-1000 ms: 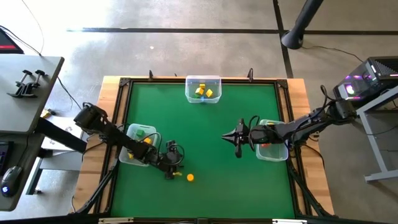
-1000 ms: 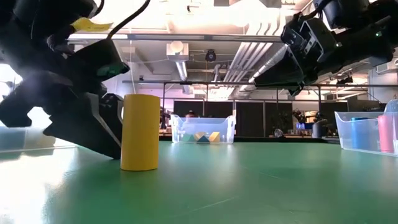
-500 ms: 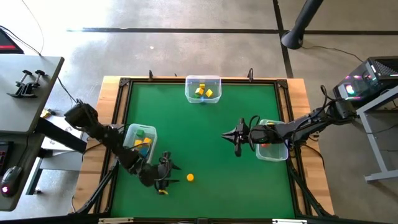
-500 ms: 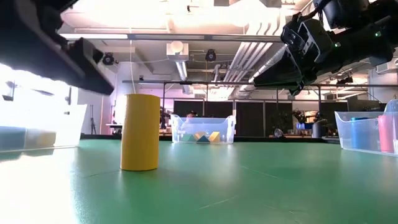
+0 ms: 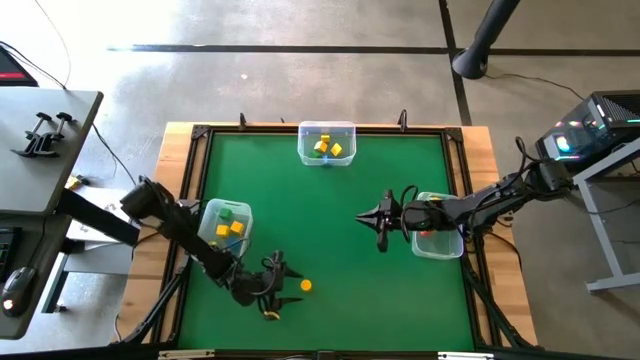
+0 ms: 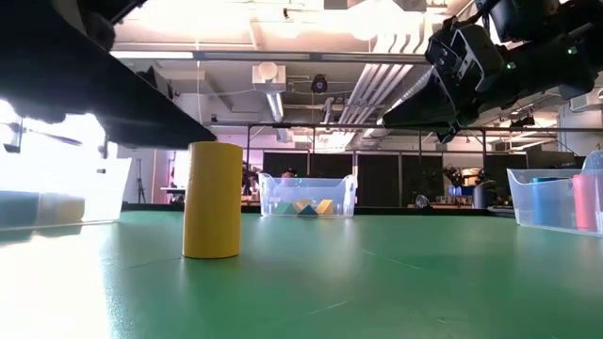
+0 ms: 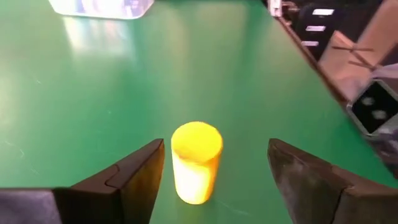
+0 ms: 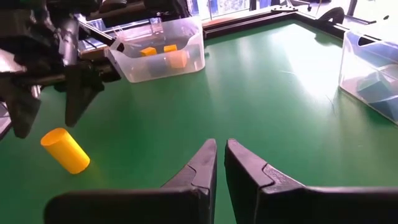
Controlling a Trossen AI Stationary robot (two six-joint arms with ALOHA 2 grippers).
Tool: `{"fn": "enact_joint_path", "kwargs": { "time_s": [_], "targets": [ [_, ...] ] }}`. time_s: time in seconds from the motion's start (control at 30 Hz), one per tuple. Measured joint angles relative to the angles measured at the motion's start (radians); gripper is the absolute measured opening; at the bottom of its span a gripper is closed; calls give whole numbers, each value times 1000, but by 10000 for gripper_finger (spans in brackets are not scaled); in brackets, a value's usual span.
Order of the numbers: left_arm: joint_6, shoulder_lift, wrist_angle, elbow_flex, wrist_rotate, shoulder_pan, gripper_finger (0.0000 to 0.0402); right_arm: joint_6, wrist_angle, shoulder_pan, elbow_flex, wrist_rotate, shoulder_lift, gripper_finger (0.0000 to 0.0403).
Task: Sort blocks by size
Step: Put the yellow cylindrical block into the right transparent bin
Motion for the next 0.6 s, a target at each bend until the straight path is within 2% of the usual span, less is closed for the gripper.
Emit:
{"fn": "enact_joint_path", "kwargs": {
  "time_s": [0.17,0.33,0.6],
  "targets": [
    [-18,79,10,41,-93,0,278,1,0,0,0,-4,0,28],
    [-44,155,15,84,-86,1,274,1,1,0,0,-4,0,28],
    [-62,203,30,124,-64,12,217,1,8,0,0,-4,0,28]
  ]
}}
